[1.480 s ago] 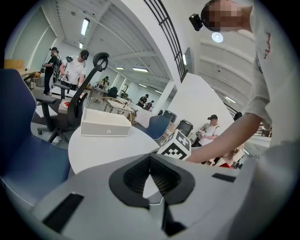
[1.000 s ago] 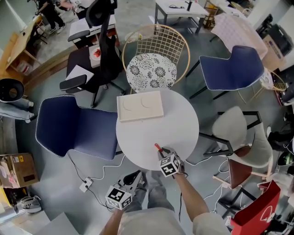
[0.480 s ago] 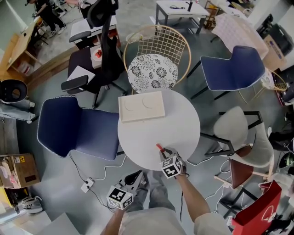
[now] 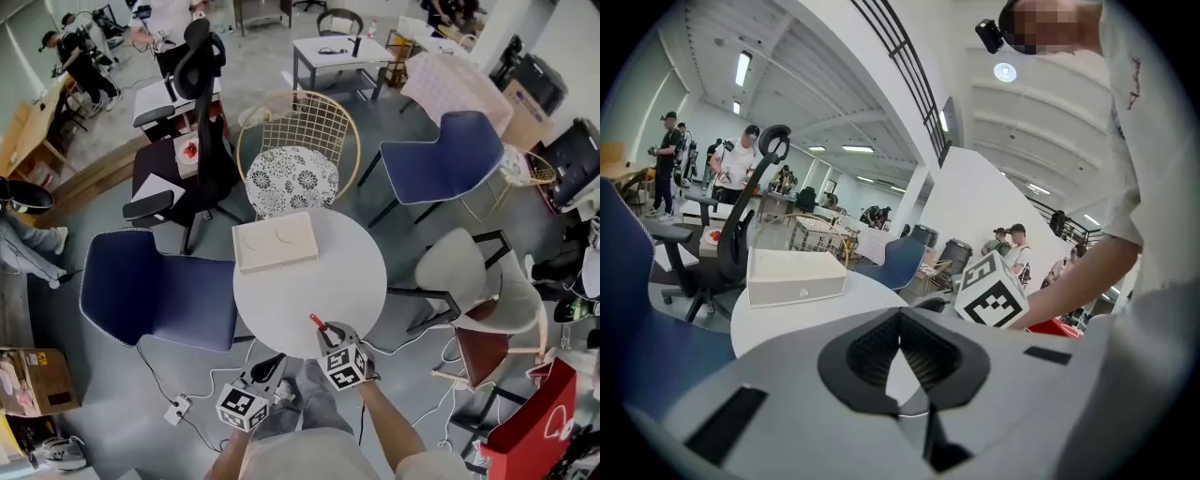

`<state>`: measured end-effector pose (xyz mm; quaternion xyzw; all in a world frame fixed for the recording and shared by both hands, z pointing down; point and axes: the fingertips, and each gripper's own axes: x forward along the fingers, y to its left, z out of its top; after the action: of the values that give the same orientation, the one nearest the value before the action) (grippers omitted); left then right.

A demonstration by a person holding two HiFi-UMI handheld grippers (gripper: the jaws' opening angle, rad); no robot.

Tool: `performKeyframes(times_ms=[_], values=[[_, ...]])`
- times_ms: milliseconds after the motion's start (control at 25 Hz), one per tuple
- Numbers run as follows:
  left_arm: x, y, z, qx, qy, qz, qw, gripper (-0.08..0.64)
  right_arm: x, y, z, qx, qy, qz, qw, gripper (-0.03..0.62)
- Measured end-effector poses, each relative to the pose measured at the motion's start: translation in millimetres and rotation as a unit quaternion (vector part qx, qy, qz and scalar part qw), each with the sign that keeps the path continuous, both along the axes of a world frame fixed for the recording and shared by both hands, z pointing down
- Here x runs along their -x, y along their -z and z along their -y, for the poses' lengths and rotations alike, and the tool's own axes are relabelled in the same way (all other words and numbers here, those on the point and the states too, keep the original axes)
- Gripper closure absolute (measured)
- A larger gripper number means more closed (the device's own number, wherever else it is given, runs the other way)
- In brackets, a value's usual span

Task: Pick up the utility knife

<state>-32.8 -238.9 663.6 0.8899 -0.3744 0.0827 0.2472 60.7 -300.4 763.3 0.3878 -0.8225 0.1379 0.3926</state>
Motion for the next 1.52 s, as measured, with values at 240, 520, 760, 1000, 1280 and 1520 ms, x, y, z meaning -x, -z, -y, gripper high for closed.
performKeyframes(times_ms=[240,520,760,1000,1280,1520], values=[[-6,37,-13,-0.031,-0.018,-0.005,0.9993,0.548,1,53,-38,-0.038,-0.006,0.005,0.999,0.509],[-7,64,-15,-0.073,-0.030,-0.008,0.9968,0.548,9,99,-48,-0.095,-0.021,0.016,0.995,0.509],[0,75,-35,-0.094,-0.034,-0.008,0.9949,0.548,19,136,-74,-0.129,-0.050,0.069,0.988,0.510],[12,85,-63,-0.108,-0.039,-0.010,0.9933,0.548,22,161,-121,-0.148,-0.082,0.121,0.978,0.509],[23,91,-97,-0.118,-0.050,-0.011,0.9917,0.548,19,175,-173,-0.169,-0.102,0.133,0.971,0.509],[20,99,-115,-0.125,-0.045,-0.015,0.9910,0.548,19,189,-196,-0.177,-0.105,0.148,0.967,0.509]])
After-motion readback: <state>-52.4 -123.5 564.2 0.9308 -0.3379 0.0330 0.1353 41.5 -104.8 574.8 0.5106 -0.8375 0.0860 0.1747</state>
